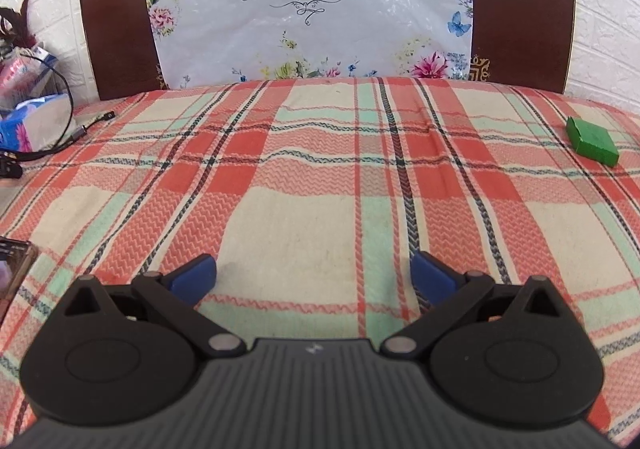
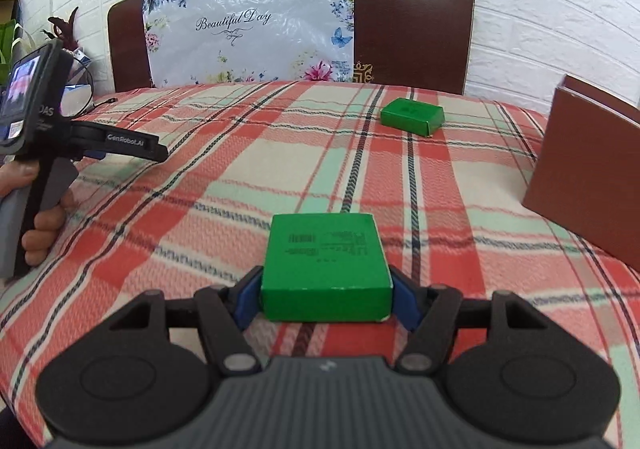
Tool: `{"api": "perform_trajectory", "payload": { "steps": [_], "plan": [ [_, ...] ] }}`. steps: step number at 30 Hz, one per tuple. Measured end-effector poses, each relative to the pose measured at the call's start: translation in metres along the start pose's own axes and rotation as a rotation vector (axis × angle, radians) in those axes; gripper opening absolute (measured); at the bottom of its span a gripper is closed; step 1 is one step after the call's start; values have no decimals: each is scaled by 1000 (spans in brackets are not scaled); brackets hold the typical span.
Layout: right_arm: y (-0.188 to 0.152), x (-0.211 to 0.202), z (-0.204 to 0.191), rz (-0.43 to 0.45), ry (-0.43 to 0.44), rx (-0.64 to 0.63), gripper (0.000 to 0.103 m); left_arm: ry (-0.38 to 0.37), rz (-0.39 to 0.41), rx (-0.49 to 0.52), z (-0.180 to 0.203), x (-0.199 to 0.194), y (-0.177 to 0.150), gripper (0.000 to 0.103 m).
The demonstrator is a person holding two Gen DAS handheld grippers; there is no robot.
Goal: Organize objects
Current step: 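Grasp the large green box with the right gripper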
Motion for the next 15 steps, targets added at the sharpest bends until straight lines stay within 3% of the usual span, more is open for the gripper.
{"api": "perform_trajectory", "payload": {
  "steps": [11,15],
  "plan": [
    [-10,-10,0,36,-13,2,65,70,35,61,7,-19,-10,103],
    [-10,-10,0,39,-19,11,69,75,33,60,7,-22,-12,103]
  ]
}}
Point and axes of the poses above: each gripper's, at about its wrist camera, not at the fingertips, and x roughly the way its jaws point, z to its right, y to its top, the point moved 8 cm from there along x, roughly the way its jaws point, and after that the axes turned 7 degrees about -x, right-handed, at the moved point
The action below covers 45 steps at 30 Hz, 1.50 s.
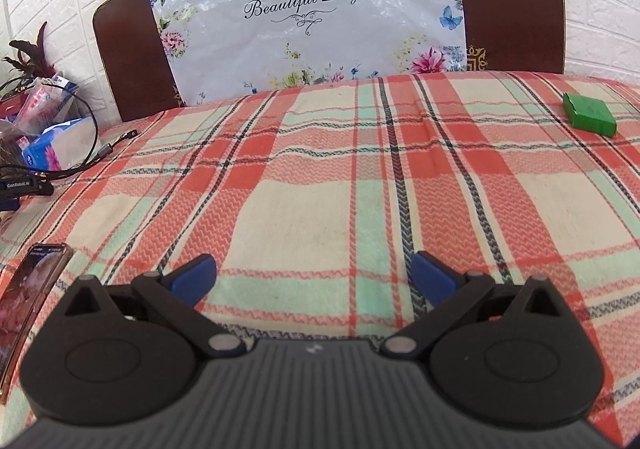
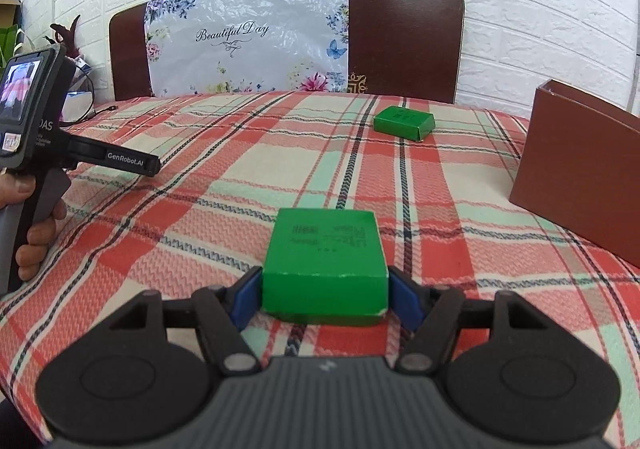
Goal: Organize objects
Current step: 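Grasp the large green box with the right gripper, then hold the green box with the right gripper while the left gripper grasps it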
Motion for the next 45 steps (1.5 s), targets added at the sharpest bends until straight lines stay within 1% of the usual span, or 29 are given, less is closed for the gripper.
{"api": "perform_trajectory", "payload": {
  "steps": [2,5,11,19,21,25,26,29,31,33,35,36,38,40,41,42,43,45],
  "plan": [
    [0,0,1,-2,0,9,73,-2,-4,-6,-1,-1,-1,103],
    [-1,-1,2,-3,4,20,76,5,-4,-4,1,-3,-3,103],
    [-3,-2,3,-2,14,27,78,25,-2,6,2,-9,-6,103],
    [-5,-4,5,-2,27,21,79,56,-20,0,4,-18,-10,103],
    [-5,-4,4,-1,29,20,80,38,-43,-23,5,-21,-12,103],
    [-6,-5,4,0,34,17,81,-69,-151,-132,9,-26,-20,103],
    [-6,-5,5,0,35,16,81,-82,-164,-125,14,-29,-21,103],
    [-6,-4,4,-1,36,13,82,-166,-225,-86,37,-42,-26,103],
    [-6,-4,4,-1,36,12,83,-245,-278,-69,58,-54,-31,103],
    [-6,-4,3,-2,35,13,84,-343,-331,-74,79,-65,-33,103],
    [-6,-4,2,-2,35,11,84,-443,-378,-85,100,-75,-34,97],
    [-6,-4,2,-3,35,11,84,-476,-401,-88,110,-77,-34,96],
    [-6,-5,2,-5,35,13,84,-519,-437,-97,126,-77,-33,95],
    [-6,-5,1,-11,36,14,84,-538,-457,-90,141,-76,-34,89],
    [-5,-5,1,-16,37,15,84,-544,-465,-80,148,-75,-33,88],
    [-5,-4,1,-22,39,17,84,-553,-467,-71,154,-75,-32,83],
    [-4,-4,1,-27,41,20,84,-567,-473,-63,161,-75,-32,77],
    [-2,-2,1,-34,45,23,84,-583,-477,-38,174,-75,-32,74]
  ]
}}
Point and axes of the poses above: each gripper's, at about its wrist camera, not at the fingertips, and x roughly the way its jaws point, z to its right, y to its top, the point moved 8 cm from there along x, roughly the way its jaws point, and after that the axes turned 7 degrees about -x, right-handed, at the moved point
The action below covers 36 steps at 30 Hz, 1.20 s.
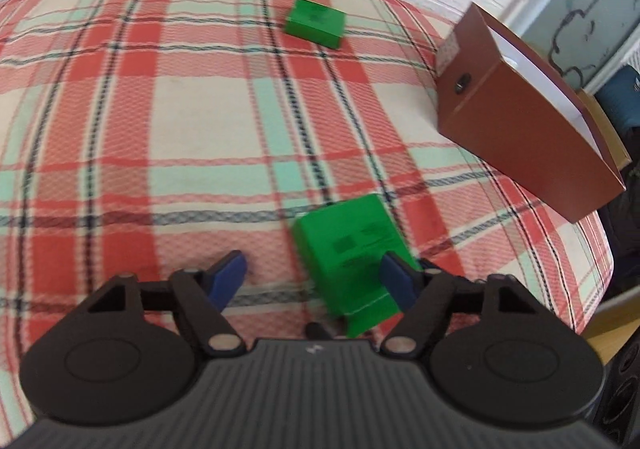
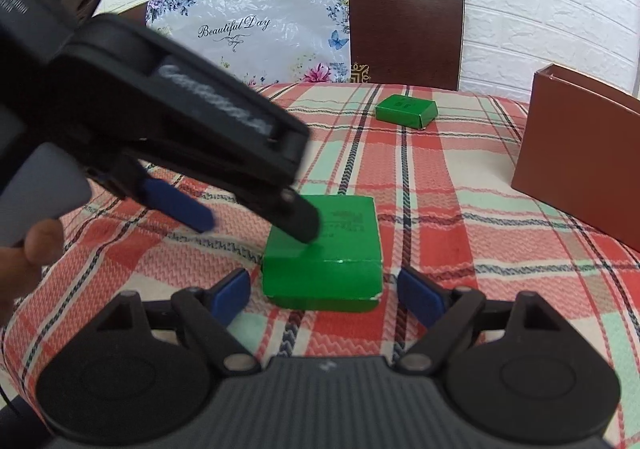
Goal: Organize objects
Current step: 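Hold the green box with the right gripper while the left gripper grasps it, then carry the large green box into the brown box with the left gripper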
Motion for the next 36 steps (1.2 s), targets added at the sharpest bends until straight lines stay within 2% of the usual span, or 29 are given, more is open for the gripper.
{"api": "perform_trajectory", "payload": {
  "steps": [2,4,5,6,8,10,14,24,29,31,32,33,34,36],
  "plan": [
    [2,2,0,-5,1,-6,84,10,7,22,6,5,0,73],
    [4,5,1,-13,4,-8,82,5,8,30,11,6,0,67],
    [5,6,1,-15,7,-10,77,-4,3,32,13,5,1,64],
    [6,6,1,-13,9,-19,66,-27,-6,32,15,4,1,56],
    [7,5,2,-7,-7,-29,65,-28,-19,23,19,4,2,55],
    [6,2,7,3,-19,-19,64,-37,-22,33,27,3,3,50],
    [8,-17,34,67,-99,18,63,-99,-5,87,66,-5,11,45],
    [32,-86,144,284,-425,86,62,-251,85,344,214,-14,48,44],
    [44,-102,205,338,-555,108,63,-302,142,422,273,2,68,45],
    [46,-97,227,340,-592,119,64,-297,160,432,289,19,77,54],
    [46,-91,238,334,-616,125,68,-279,165,434,293,28,79,58],
    [44,-83,249,310,-637,135,82,-247,174,434,295,38,82,62],
    [42,-76,257,289,-648,147,86,-204,180,432,295,45,83,62],
    [34,-70,267,261,-644,186,86,-153,171,428,290,56,86,62]
  ]
}}
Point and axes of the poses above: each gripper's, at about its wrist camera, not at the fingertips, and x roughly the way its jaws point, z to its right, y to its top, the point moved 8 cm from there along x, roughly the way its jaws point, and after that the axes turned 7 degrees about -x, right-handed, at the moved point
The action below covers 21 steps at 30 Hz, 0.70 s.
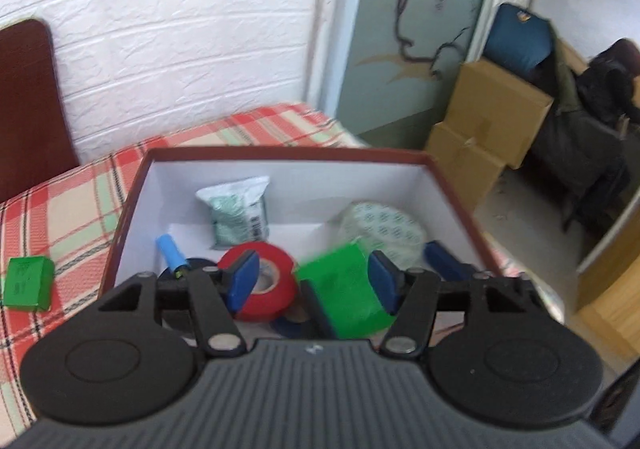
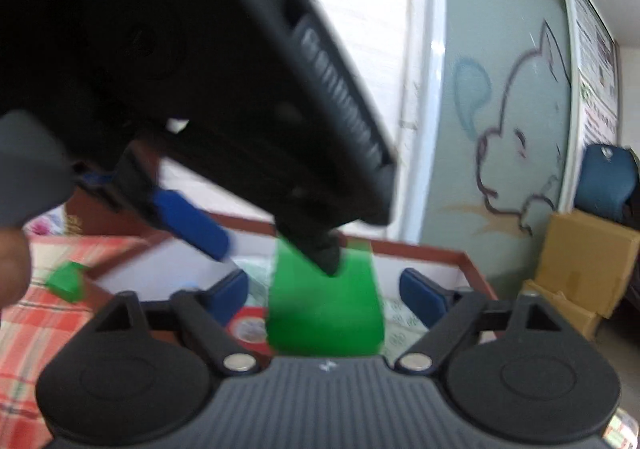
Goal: Organize objects
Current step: 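Carry the large green box into the brown box with the left gripper, then release the green box and withdraw the left gripper toward the small green box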
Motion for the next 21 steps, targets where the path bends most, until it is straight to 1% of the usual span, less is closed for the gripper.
{"api": "perform_trajectory", "payload": {
  "steps": [1,3,5,7,11,14,17,21],
  "plan": [
    [-3,-1,2,-2,8,25,86,3,-2,-3,-3,1,-3,62],
    [-8,-10,6,29,9,58,89,19,6,10,-10,-4,-8,62],
    [-11,-18,7,55,-11,65,92,47,13,29,-13,-8,-13,64],
    [-13,-25,6,66,-18,80,94,47,25,34,-13,-15,-17,66],
    [-17,-47,1,96,-35,94,95,77,63,99,-7,-32,-26,66],
    [-17,-64,-7,105,-29,94,97,88,75,118,-7,-46,-35,67],
    [-21,-70,-17,75,2,91,97,98,74,124,-12,-56,-46,69],
    [-35,-71,-33,-21,86,108,98,144,57,132,-25,-62,-62,70]
  ]
}}
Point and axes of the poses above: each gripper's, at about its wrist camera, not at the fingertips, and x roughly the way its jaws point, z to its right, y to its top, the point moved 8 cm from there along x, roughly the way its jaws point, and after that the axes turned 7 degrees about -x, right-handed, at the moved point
